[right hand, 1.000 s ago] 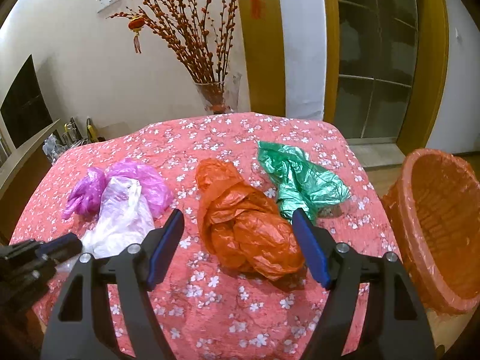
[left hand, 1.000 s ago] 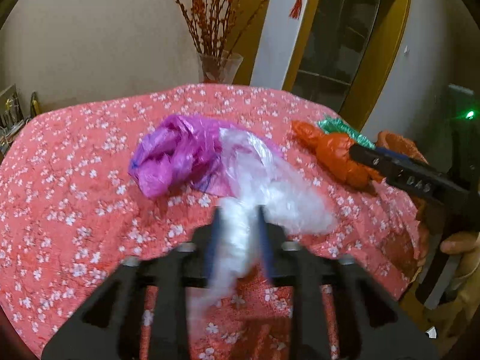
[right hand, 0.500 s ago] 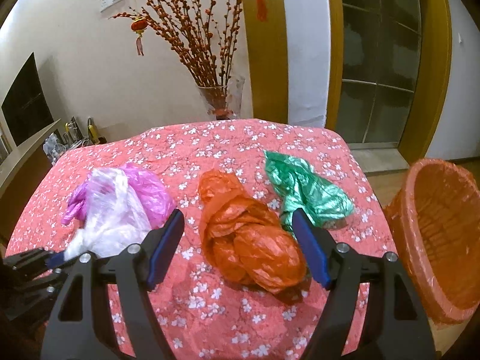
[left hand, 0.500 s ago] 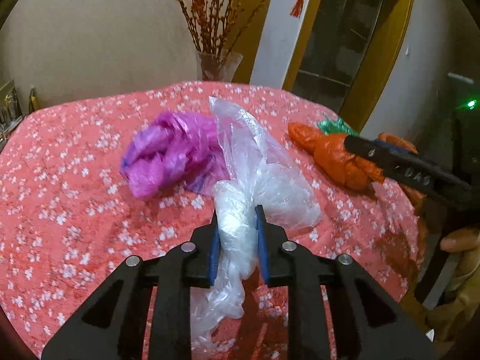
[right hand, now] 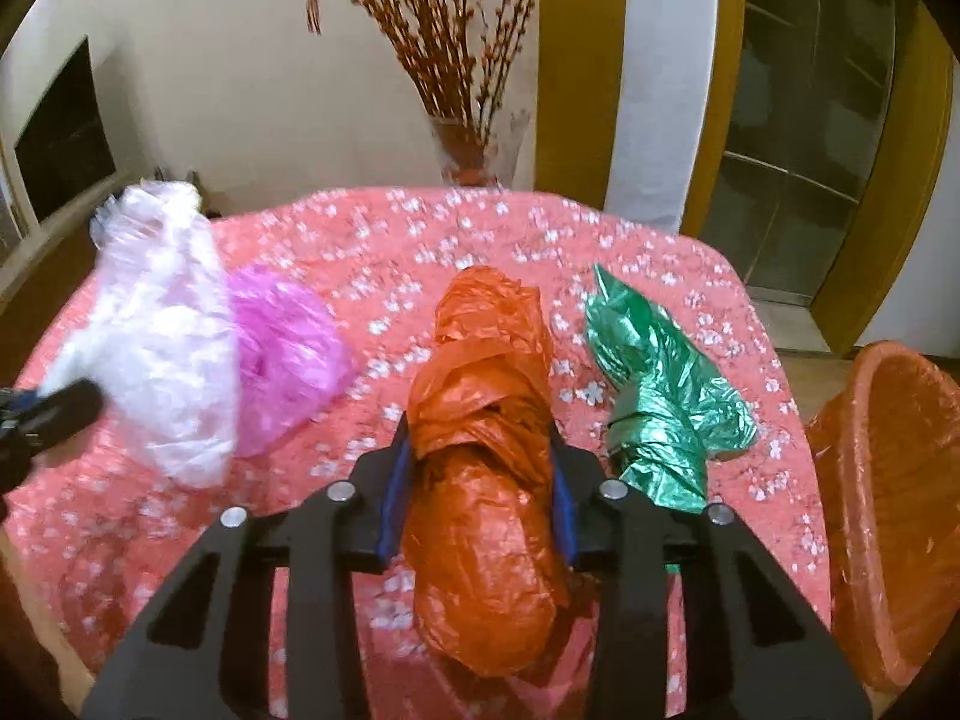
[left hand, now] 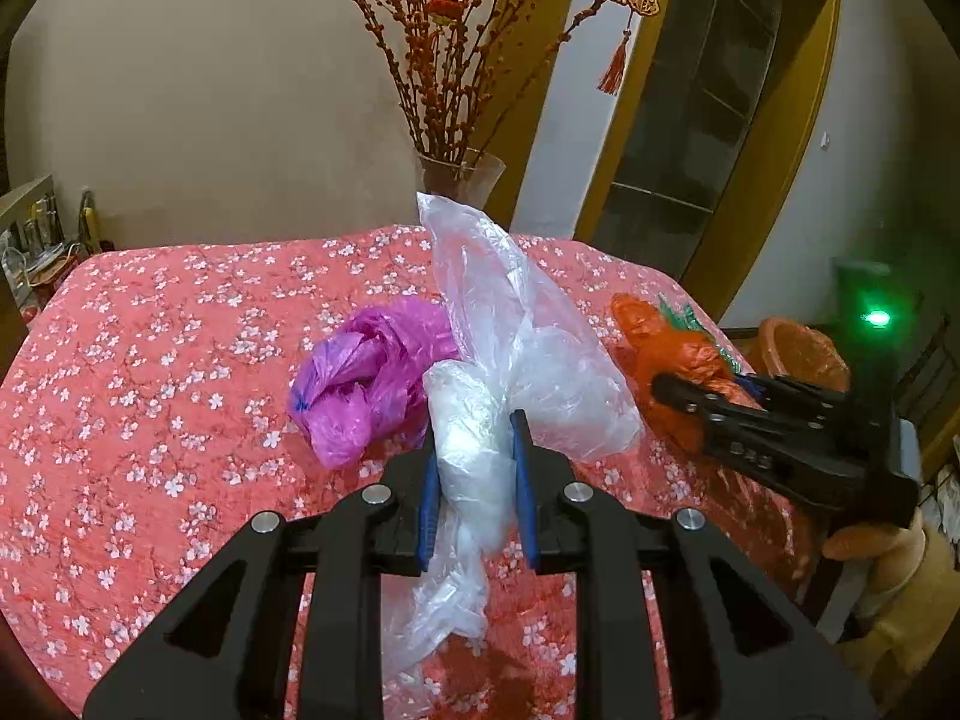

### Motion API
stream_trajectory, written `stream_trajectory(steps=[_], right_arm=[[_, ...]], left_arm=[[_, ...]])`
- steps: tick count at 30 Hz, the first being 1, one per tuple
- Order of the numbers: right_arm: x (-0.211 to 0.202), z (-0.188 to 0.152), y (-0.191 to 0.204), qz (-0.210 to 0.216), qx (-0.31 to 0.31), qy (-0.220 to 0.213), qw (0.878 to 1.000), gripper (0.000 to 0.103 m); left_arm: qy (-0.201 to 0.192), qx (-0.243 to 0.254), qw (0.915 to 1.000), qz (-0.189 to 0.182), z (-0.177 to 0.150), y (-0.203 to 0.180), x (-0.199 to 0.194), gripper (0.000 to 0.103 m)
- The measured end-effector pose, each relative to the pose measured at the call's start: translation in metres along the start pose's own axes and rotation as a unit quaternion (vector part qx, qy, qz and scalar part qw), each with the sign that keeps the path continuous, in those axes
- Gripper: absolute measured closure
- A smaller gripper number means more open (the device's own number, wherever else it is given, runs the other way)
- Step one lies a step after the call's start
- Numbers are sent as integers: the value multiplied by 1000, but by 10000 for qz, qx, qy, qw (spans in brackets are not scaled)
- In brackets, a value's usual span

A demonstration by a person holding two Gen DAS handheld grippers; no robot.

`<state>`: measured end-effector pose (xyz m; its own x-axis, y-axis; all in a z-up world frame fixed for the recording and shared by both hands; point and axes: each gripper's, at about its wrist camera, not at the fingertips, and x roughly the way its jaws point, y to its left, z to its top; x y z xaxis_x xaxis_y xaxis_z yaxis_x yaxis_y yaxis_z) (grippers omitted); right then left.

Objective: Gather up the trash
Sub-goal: 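Grasp the crumpled orange bag with the right tool while the left tool holds the clear bag, then carry the clear bag and orange bag over the orange basket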

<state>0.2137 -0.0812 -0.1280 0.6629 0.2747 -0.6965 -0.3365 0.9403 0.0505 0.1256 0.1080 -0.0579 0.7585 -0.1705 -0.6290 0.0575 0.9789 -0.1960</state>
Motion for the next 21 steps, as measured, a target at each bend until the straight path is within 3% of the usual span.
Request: stream_trajectory(steps=[6,10,21], right_arm=[[-46,7,-22,345,511,-524,9967,65],[-78,7,-40,245,719,-875,9933,65],[-148,-12,-108,-1032,1233,-1556,9747,65]], left_arm=[[-92,124,9999,-77,3,-14,-5,82],[-166,239,9993,-217,12,-28,-6,82],[-240,816,9903,-1102,37,-115,5,82]])
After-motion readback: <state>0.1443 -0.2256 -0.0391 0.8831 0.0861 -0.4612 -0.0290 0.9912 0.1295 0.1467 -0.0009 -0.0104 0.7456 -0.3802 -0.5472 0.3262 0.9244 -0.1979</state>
